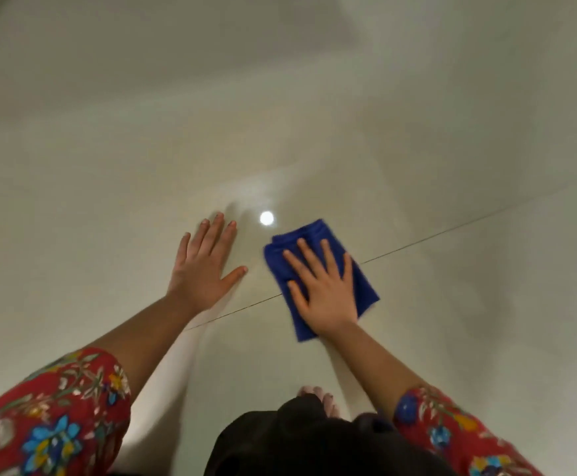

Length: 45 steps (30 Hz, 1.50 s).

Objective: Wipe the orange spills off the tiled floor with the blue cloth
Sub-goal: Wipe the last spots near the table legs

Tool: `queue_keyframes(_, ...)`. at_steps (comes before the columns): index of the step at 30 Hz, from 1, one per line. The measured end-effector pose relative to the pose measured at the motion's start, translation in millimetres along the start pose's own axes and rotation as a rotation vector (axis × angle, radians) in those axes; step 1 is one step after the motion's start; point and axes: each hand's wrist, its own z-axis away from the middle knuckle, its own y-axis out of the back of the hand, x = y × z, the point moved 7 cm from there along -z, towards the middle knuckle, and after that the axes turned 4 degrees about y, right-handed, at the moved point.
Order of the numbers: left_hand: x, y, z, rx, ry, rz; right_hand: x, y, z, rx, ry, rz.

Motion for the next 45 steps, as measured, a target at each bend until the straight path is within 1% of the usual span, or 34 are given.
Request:
queue_keyframes(2, -25.8, 4.8, 10.0, 0.013, 0.071, -0.009, 27.4, 5.9, -23.7, 0.018, -0.149, 0.002)
queue_keyframes(4, -47.6, 5.5, 27.7, 0.041, 0.184, 0.047, 46.2, 12.8, -65.6, 0.007, -0.324, 0.007)
queue_keyframes(6, -61.3, 2.7, 45.8, 0.061, 0.258, 0.093, 44.3, 18.8, -112.7, 0.006, -0.404, -0.014)
queue_keyframes(7, -67.2, 0.7, 54.7, 0.071, 0.281, 0.093, 34.1, 17.7, -135.6, -0.009, -0.385, -0.017)
queue_keyframes(9, -82.5, 1.1, 67.7, 0.081, 0.323, 0.086, -10.1, 9.5, -172.2, -0.036, -0.240, 0.007)
queue_keyframes(11, -98.9, 5.6, 78.6, 0.111, 0.387, 0.124, -75.5, -0.9, -178.2, -0.026, 0.007, 0.029)
queue_keyframes(13, -124.7, 13.3, 96.4, 0.170, 0.515, 0.197, -142.1, -16.9, -149.5, -0.059, 0.322, 0.085)
queue_keyframes(14, -134.3, 15.2, 103.1, 0.184, 0.562, 0.227, -154.4, -21.3, -129.7, -0.075, 0.428, 0.097)
queue_keyframes(15, -144.4, 15.9, 110.4, 0.191, 0.609, 0.249, -156.8, -23.6, -115.7, -0.080, 0.496, 0.099)
queue_keyframes(16, -152.6, 15.5, 115.9, 0.197, 0.643, 0.265, -150.2, -22.2, -108.5, -0.069, 0.513, 0.104)
queue_keyframes(17, -159.6, 14.8, 120.6, 0.202, 0.674, 0.276, -140.7, -19.8, -109.7, -0.055, 0.485, 0.108)
queue_keyframes(18, -167.2, 14.1, 126.2, 0.211, 0.708, 0.287, -133.7, -19.0, -118.9, -0.038, 0.423, 0.108)
queue_keyframes(20, -176.7, 12.7, 133.2, 0.225, 0.742, 0.304, -130.3, -19.4, -144.4, -0.041, 0.241, 0.107)
queue_keyframes(21, -180.7, 12.1, 136.1, 0.228, 0.754, 0.316, -138.8, -20.9, -156.9, -0.044, 0.180, 0.106)
queue_keyframes(23, -186.0, 11.1, 140.9, 0.240, 0.784, 0.339, -171.7, -26.2, -177.7, -0.056, 0.170, 0.091)
queue_keyframes(25, -193.1, 15.4, 145.3, 0.290, 0.814, 0.378, -221.1, -34.1, -193.2, -0.097, 0.258, 0.094)
queue_keyframes(27, -199.4, 23.1, 146.5, 0.362, 0.840, 0.445, -270.0, -41.1, -197.3, -0.134, 0.387, 0.109)
queue_keyframes(30, -212.8, 38.2, 151.4, 0.450, 0.945, 0.568, -320.4, -51.8, -176.5, -0.183, 0.606, 0.107)
queue_keyframes(33, -221.3, 50.1, 155.0, 0.488, 1.034, 0.633, -323.1, -63.2, -137.2, -0.243, 0.864, 0.045)
queue_keyframes(34, -221.9, 54.0, 152.9, 0.473, 1.025, 0.630, -314.0, -62.4, -124.0, -0.231, 0.936, 0.032)
queue_keyframes(36, -222.0, 63.1, 149.9, 0.419, 0.972, 0.588, -289.5, -56.2, -104.2, -0.204, 1.017, -0.014)
queue_keyframes(37, -220.8, 65.9, 149.0, 0.384, 0.947, 0.564, -273.9, -52.1, -96.5, -0.192, 1.025, -0.050)
queue_keyframes(39, -215.3, 65.9, 151.8, 0.326, 0.925, 0.540, -238.1, -37.1, -87.0, -0.123, 0.957, -0.141)
queue_keyframes(40, -214.2, 63.7, 153.7, 0.315, 0.934, 0.545, -221.7, -26.3, -86.8, -0.076, 0.894, -0.211)
queue_keyframes(43, -202.3, 55.4, 155.7, 0.284, 0.972, 0.584, -189.7, 14.2, -94.7, -0.058, 0.635, -0.402)
queue_keyframes(44, -195.1, 53.0, 150.4, 0.257, 0.977, 0.617, -182.8, 24.8, -98.1, -0.063, 0.567, -0.470)
queue_keyframes(45, -187.8, 51.1, 144.3, 0.215, 0.984, 0.676, -183.9, 35.7, -101.5, -0.111, 0.501, -0.550)
